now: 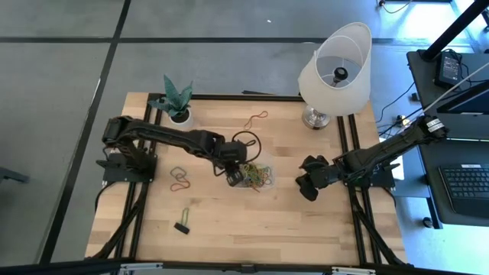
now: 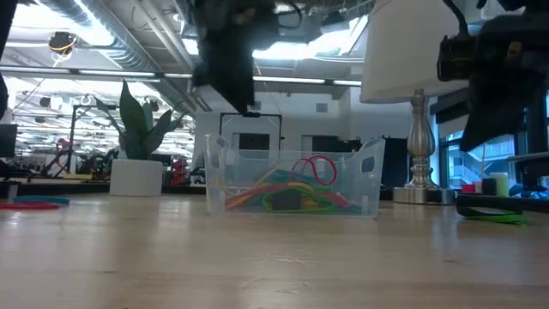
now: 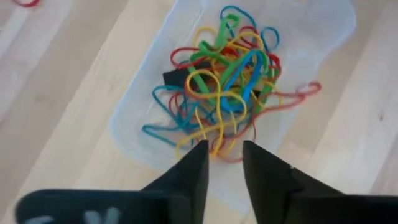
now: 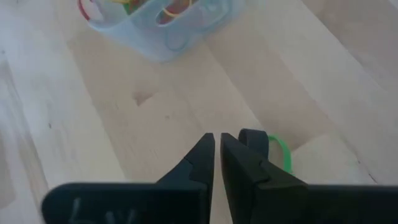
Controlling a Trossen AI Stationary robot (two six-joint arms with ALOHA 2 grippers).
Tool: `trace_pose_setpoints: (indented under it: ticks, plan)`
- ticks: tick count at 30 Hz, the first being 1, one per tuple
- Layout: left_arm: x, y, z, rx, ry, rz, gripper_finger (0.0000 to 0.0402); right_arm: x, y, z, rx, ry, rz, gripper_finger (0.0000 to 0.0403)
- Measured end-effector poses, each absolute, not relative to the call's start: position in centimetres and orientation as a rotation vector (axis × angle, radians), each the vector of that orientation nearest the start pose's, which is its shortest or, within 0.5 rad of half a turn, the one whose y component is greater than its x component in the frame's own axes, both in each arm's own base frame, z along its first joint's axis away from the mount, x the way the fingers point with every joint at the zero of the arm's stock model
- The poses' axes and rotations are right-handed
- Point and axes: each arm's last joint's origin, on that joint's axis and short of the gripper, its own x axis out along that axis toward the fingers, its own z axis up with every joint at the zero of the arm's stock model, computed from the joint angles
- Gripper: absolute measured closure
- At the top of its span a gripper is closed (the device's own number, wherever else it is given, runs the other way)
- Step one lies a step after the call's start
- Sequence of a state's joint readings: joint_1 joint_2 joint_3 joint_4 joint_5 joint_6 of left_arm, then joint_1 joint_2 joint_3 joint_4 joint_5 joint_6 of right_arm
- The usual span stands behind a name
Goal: Pick and place rubber bands into bin
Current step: Put the black rubber band into the transparent bin
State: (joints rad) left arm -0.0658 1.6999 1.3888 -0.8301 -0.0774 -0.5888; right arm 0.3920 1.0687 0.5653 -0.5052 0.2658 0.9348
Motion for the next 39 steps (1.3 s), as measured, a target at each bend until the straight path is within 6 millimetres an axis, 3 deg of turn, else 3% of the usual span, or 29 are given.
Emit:
trace_pose_setpoints:
  ticks: [7,20,27,39]
  plan:
    - [32.0,-4.2,27.1,-0.37,1.082,0.318,0.0394,17.5,6.4,18.6,0.544,0.916,-0.342,0.0381]
    - [25.7,-7.4,23.6,-0.43,1.096,0.361,0.04,17.6,6.8,18.8,0.566,0.957,-0.325,0.0399]
    - [22.8,-7.5,22.0,-0.48,1.106,0.389,0.04,19.1,7.6,19.9,0.451,1.142,-0.424,0.0399]
    - [20.9,-7.0,21.6,-0.505,1.108,0.387,0.0398,20.8,8.3,17.1,0.421,1.263,-0.519,0.0335]
